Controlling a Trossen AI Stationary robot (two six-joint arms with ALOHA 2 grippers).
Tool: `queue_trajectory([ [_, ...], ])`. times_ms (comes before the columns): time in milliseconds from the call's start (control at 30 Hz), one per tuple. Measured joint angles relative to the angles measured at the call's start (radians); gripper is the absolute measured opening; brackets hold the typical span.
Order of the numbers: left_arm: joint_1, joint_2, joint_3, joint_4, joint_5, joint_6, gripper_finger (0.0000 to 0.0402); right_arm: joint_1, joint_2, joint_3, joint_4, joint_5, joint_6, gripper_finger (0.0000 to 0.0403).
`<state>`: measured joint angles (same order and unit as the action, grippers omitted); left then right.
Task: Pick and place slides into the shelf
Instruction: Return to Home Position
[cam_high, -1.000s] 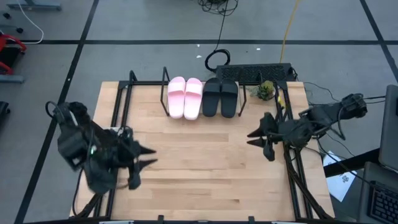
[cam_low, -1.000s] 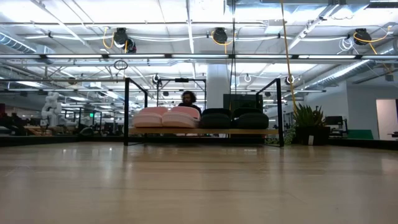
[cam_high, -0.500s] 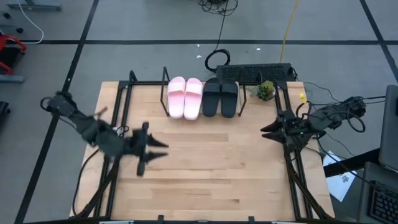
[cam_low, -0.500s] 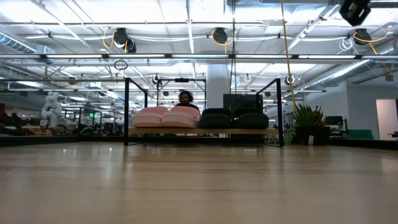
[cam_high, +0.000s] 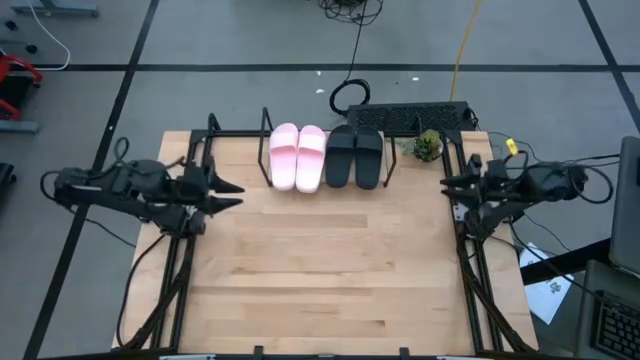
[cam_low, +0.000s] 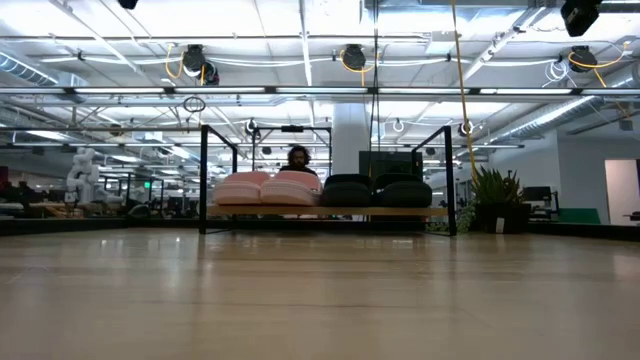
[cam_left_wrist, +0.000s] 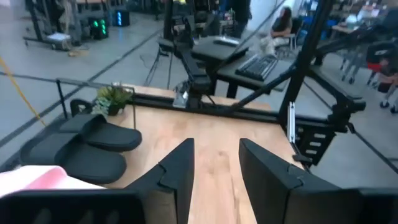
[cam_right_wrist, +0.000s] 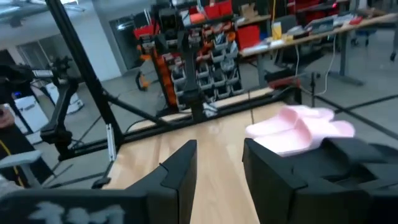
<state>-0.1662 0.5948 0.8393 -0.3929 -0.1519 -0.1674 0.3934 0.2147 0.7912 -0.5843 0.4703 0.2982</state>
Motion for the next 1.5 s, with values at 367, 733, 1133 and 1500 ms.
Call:
queue_trajectory([
  [367,0.034,-0.171,-0.217,0.208,0.067,-0.036,0.0129,-0.001,-0.048,-0.053,-0.018,-0.028,-0.014,0.0118],
  [733,0.039,-0.172,-0.372,0.374,0.059,-0.067,0.0129,-0.002,-0.097,-0.267,0.177,-0.216,0.029,0.0118],
  [1133,0.092,-0.156,-0.372,0.395,0.082,-0.071,0.0129,-0.15,-0.173,-0.528,0.375,-0.45,0.107,0.0118],
  [1500,0.163,-0.035,-0.372,0.396,0.163,-0.076,0.0129,-0.569,-0.195,-0.545,0.361,-0.829,0.049,0.0118],
])
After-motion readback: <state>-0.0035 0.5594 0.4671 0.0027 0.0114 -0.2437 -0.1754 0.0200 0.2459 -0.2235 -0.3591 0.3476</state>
